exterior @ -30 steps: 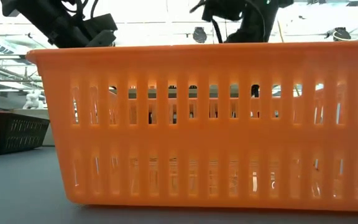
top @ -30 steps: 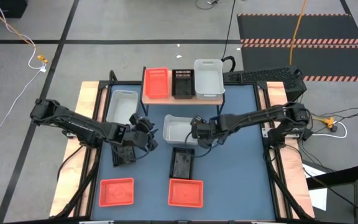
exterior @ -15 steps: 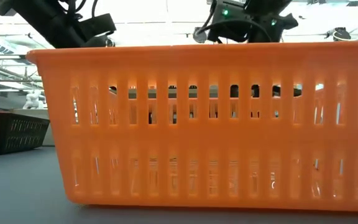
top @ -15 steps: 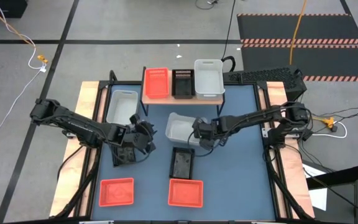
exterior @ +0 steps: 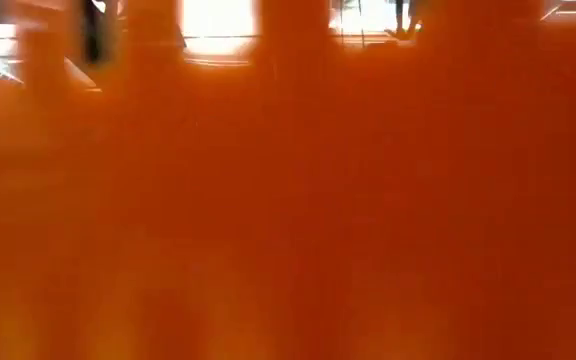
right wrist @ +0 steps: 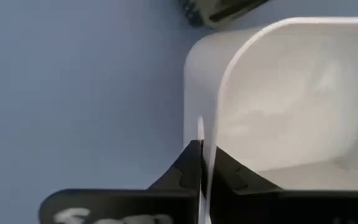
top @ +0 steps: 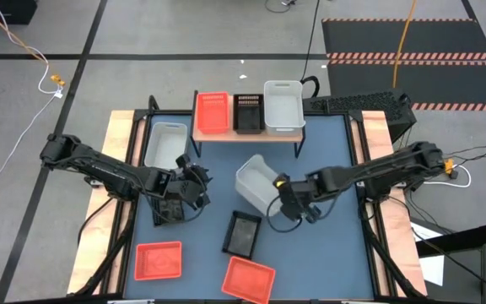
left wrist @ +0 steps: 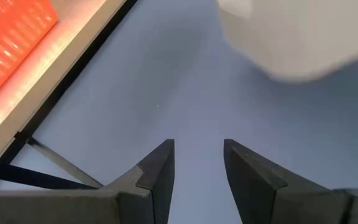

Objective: Stack baskets on shelf by color
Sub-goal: Stack the right grey bin on top of the other grey bin on the shelf

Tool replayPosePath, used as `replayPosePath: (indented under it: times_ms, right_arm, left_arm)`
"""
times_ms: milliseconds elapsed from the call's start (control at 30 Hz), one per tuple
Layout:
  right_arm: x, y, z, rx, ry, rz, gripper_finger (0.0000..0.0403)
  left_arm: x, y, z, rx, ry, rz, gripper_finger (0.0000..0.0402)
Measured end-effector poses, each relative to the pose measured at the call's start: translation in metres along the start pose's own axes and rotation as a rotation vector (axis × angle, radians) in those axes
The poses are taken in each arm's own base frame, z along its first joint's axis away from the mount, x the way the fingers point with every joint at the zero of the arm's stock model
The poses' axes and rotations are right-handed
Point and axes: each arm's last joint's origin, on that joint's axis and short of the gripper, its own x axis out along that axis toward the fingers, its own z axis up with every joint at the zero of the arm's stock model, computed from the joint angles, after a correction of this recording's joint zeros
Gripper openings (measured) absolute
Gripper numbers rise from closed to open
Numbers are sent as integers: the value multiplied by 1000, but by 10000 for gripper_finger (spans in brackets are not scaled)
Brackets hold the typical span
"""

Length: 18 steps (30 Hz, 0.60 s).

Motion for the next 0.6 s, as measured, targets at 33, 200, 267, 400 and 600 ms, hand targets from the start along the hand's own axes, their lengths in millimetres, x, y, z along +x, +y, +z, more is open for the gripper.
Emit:
replayPosePath:
  times_ms: [33,200,267,400,600]
  right_arm:
    - [-5,2,1,34,-22,10,1]
    - [-25,9,2,223,-110,55,1]
    - [-35,7,6,317,-142,50,1]
    - [-58,7,23,387,-159,62,0]
    - [-114,-12,60,384,-236,-20,0]
  left_arm:
    - [0,0,0,-3,-1,0,140]
    - [0,-1,0,-13,2,-17,140]
    - [0,-1,0,-14,1,-18,140]
    - [0,-1,1,-33,-2,-20,140]
    - [2,1,5,-54,-30,-21,141]
